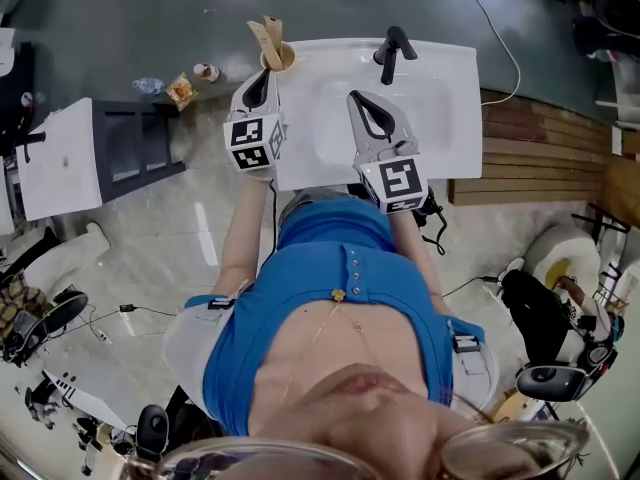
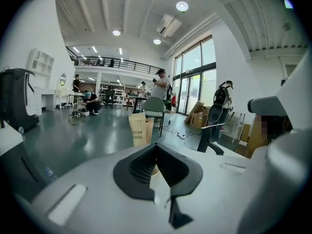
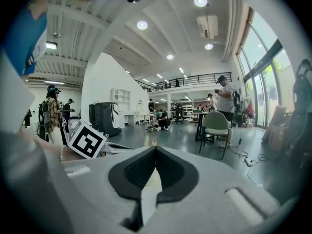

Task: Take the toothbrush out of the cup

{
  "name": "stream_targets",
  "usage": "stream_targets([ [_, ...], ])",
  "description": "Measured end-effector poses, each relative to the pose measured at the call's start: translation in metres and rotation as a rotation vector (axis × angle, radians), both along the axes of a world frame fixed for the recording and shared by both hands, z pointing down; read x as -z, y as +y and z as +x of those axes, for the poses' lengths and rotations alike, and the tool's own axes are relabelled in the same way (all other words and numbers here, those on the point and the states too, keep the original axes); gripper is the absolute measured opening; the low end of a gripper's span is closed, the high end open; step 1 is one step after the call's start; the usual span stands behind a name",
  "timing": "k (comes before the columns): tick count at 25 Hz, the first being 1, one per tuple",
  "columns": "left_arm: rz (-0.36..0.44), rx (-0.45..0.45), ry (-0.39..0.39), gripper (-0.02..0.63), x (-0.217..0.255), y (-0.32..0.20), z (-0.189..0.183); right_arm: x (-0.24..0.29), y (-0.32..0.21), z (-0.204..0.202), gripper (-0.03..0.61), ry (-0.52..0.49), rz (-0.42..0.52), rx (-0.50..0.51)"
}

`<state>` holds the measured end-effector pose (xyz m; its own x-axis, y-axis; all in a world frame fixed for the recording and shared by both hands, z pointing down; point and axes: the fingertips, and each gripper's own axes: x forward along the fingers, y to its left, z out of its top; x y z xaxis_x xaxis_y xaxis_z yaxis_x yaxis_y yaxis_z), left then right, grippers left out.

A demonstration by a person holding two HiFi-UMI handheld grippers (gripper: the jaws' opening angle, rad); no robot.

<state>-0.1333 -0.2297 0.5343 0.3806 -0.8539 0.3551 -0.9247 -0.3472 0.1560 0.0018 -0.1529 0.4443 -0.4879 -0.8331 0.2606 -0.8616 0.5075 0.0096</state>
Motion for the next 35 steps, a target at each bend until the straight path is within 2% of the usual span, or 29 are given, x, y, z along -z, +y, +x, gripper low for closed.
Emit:
stream_targets([
  [12,-0.087,0.024,0.005,0.004,-0.043,-0.028,-0.011,-0.008,0.003,0.008,0.002,0.009,-0.019,-0.022],
  [18,-0.105,0.025,0.007,0.028,-0.054,-0.038,-0.013,-0.011,0.005,0.013,0.002,0.014,-0.033,-0.036],
  [22,-0.102,0.015,-0.001,0.063,-0.055,-0.046,-0.012,-0.014,0.006,0.016,0.002,0.017,-0.04,-0.045],
  [27,-0.114,-0.011,0.001,0.183,-0.056,-0.057,-0.008,-0.015,0.006,0.019,0.002,0.019,-0.044,-0.052],
  [29,-0.122,-0.035,-0.003,0.204,-0.057,-0.059,-0.005,-0.016,0.007,0.02,0.002,0.02,-0.046,-0.054],
  [31,-0.127,-0.05,-0.012,0.202,-0.059,-0.061,-0.003,-0.016,0.007,0.019,0.002,0.02,-0.048,-0.053],
  [35,-0.136,-0.051,-0.02,0.13,-0.062,-0.064,-0.004,-0.016,0.008,0.019,0.002,0.018,-0.048,-0.052],
])
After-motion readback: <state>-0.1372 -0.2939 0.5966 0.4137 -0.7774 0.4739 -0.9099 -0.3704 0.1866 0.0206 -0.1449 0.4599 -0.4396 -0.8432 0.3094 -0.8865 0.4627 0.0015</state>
